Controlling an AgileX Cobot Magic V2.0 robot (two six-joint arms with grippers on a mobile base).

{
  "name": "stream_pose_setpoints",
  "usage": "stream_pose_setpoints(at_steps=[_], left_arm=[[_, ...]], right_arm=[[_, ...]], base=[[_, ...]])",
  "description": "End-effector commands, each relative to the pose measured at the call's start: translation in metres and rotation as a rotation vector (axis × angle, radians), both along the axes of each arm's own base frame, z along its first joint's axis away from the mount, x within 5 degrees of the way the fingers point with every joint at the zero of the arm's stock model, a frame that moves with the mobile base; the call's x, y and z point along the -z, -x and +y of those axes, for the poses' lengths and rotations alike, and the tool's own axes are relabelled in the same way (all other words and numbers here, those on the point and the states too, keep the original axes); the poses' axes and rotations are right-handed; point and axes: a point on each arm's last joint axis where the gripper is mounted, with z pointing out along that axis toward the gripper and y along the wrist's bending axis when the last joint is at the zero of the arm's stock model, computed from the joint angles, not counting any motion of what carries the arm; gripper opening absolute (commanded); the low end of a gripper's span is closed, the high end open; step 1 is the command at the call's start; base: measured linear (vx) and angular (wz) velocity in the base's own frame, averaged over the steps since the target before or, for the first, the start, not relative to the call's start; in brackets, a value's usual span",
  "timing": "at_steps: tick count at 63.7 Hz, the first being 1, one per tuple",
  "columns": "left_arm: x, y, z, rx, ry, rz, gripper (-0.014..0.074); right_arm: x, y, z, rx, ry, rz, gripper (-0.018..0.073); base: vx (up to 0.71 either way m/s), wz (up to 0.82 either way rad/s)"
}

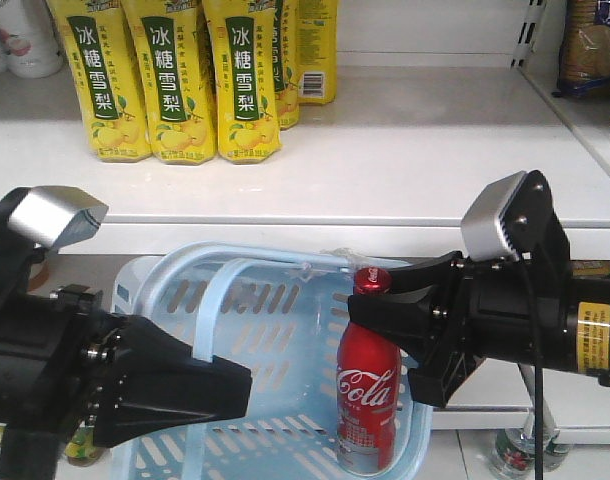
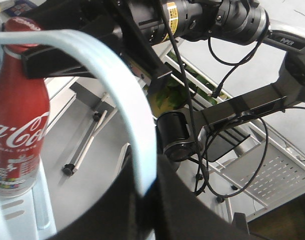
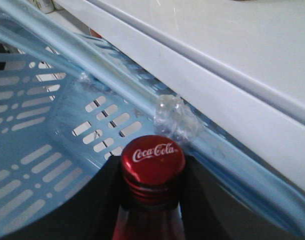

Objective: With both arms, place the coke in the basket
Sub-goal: 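Lift the bottle off the shelf and carry it over the basket, then lower the bottle into the basket and open the right gripper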

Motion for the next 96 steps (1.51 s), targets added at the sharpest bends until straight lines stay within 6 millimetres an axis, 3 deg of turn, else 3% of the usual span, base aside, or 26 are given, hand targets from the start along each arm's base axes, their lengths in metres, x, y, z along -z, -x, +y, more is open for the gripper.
stream_pose_setpoints(at_steps=[1,11,27,56,66,87,96], left_arm=[[-0.023,0.01,-0.001,0.066,0.142,-0.014,-0.0006],[-0.023,0.01,-0.001,0.066,0.142,-0.014,-0.0006],[-0.023,0.01,-0.001,0.066,0.142,-0.014,-0.0006],[-0.023,0.01,-0.001,0.066,0.142,-0.014,-0.0006],[-0.023,0.01,-0.001,0.066,0.142,-0.014,-0.0006],[-0.023,0.01,-0.001,0.066,0.142,-0.014,-0.0006],[-0.023,0.01,-0.001,0.066,0.142,-0.014,-0.0006]], right_arm=[[-0.014,-0.004,0.003,-0.001,-0.061,-0.037,-0.0003],[-0.013,-0.005,0.003,-0.001,-0.063,-0.039,-0.0003],[-0.028,-0.003,-0.001,0.042,-0.114,-0.142,-0.0003],[-0.014,-0.013,0.004,0.014,-0.08,-0.107,0.0028],[-0.013,-0.012,0.006,-0.021,-0.083,-0.127,0.0123],[-0.017,-0.014,0.007,0.0,-0.133,-0.128,0.0484],[-0.017,-0.014,0.006,0.008,-0.14,-0.116,0.051]], base=[[0.0,0.0],[0.0,0.0],[0.0,0.0],[0.0,0.0],[0.0,0.0],[0.0,0.0],[0.0,0.0]])
